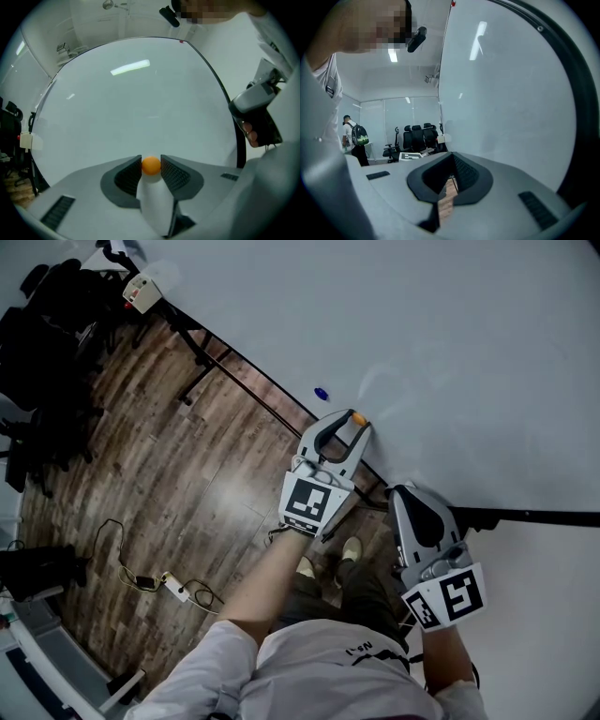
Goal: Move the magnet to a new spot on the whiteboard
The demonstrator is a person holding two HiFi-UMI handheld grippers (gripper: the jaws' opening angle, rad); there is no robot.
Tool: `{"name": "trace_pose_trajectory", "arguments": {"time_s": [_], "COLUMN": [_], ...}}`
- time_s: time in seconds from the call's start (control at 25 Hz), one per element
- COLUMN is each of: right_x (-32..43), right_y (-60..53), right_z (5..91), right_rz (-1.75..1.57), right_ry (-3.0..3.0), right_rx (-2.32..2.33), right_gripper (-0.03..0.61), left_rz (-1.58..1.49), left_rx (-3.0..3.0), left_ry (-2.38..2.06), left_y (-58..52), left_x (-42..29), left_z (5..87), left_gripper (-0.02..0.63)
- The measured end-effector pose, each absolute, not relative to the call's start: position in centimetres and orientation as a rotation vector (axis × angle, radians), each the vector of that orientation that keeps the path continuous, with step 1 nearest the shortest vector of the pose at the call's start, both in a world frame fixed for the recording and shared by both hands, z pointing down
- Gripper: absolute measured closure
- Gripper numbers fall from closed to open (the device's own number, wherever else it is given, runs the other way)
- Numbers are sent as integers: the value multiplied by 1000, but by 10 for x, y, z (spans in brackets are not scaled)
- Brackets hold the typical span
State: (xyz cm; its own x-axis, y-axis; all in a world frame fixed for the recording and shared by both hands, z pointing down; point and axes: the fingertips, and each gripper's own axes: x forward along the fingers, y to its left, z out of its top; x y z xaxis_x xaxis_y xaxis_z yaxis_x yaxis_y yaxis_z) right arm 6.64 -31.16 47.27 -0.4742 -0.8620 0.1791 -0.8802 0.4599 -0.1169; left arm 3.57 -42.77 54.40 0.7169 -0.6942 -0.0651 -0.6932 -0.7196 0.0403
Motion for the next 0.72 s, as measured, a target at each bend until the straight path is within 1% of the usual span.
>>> {"name": "trace_pose_trajectory", "arguments": {"time_s": [0.32, 0.72], "right_x": [70, 52], "right_y": [-309, -305], "right_z": [474, 456], "right_rz": [309, 305], "right_ry": [-2595, -2628], "right_rx": [1551, 1530], "right_gripper": [572, 572], "left_rz": [-136, -74], "left_rx": [2881, 2860], "left_ry": [-1170, -1197], "left_y": [-425, -401], "left_x": [33, 9], "left_z": [544, 517], "left_gripper": [482, 482]}}
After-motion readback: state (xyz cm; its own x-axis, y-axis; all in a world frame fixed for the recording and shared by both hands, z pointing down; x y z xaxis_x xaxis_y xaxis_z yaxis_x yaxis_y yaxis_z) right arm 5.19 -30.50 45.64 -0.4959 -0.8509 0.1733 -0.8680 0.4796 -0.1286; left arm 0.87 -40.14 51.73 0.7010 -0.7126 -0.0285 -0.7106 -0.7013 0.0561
